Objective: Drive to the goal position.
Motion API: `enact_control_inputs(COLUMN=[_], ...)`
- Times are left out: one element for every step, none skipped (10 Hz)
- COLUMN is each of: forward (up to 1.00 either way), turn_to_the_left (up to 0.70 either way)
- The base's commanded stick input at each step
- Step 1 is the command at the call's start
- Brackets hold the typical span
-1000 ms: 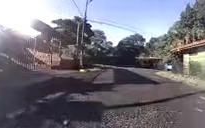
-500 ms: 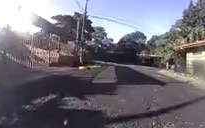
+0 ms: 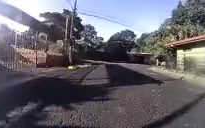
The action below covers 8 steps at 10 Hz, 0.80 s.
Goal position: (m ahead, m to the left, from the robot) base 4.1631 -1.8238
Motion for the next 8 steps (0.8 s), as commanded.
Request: enact_control_inputs(forward=[0.70, 0.70, 0.70, 0.70, 0.70, 0.70, 0.70, 0.70], turn_to_the_left=[0.00, 0.00, 0.00, 0.00, 0.00, 0.00, 0.00, 0.00])
